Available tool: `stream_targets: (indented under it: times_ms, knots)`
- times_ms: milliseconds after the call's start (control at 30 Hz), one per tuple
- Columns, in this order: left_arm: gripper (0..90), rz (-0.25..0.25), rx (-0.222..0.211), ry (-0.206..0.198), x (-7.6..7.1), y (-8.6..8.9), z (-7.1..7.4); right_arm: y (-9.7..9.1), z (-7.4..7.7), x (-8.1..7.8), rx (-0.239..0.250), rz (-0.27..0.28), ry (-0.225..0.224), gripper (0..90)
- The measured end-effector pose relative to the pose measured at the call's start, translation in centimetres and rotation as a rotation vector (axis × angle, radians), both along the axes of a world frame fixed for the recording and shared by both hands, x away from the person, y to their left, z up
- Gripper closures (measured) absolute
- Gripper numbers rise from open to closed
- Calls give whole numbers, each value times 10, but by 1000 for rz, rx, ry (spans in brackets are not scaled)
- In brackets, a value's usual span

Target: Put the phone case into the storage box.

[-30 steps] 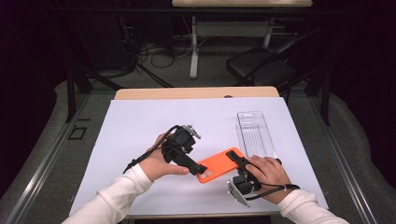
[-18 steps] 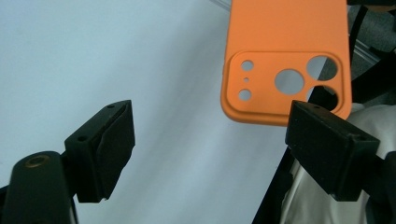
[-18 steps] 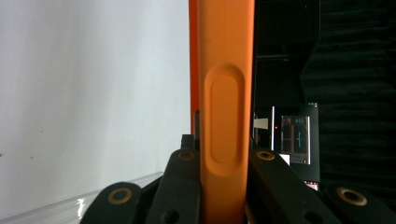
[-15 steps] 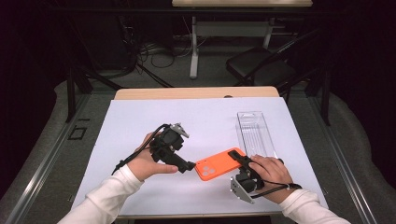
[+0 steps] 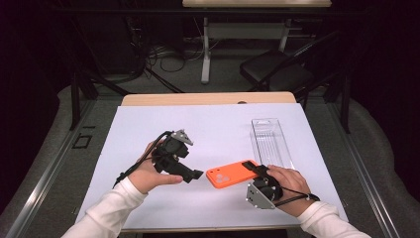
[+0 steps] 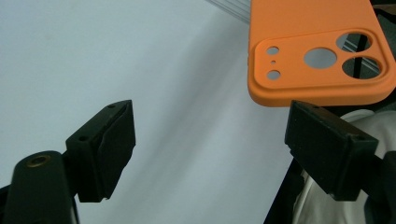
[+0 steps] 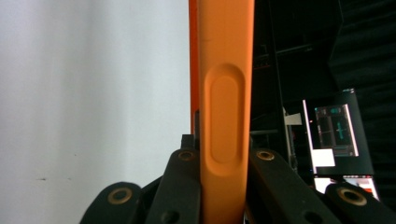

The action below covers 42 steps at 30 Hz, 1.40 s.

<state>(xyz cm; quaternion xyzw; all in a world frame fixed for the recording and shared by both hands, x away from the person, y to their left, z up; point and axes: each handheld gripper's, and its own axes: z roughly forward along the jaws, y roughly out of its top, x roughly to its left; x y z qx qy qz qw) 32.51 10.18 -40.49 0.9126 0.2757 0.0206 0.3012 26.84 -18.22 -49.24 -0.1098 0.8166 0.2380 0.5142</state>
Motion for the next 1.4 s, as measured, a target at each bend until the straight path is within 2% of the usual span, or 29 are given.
stream_targets:
  times_ms: [433,633,667,800,1167,1267,1400]
  knots:
    - [172,-10,-23,-20,-3,-3,1,-2,5,4,126,-15,138,873]
    - [173,-14,-37,-30,-4,-4,1,-3,7,7,218,-23,239,873]
    - [177,-16,-39,-32,-4,-4,1,-3,6,8,251,-17,257,873]
    - [185,-25,-51,-42,-5,-5,1,-4,8,9,286,-30,309,873]
    - [226,-29,-87,-73,-6,-8,2,-4,8,14,384,-18,424,873]
    - [264,-27,-96,-89,-7,-9,3,-5,7,16,415,-18,447,873]
    - [304,-18,-106,-81,-7,-9,5,-5,7,18,454,-13,475,873]
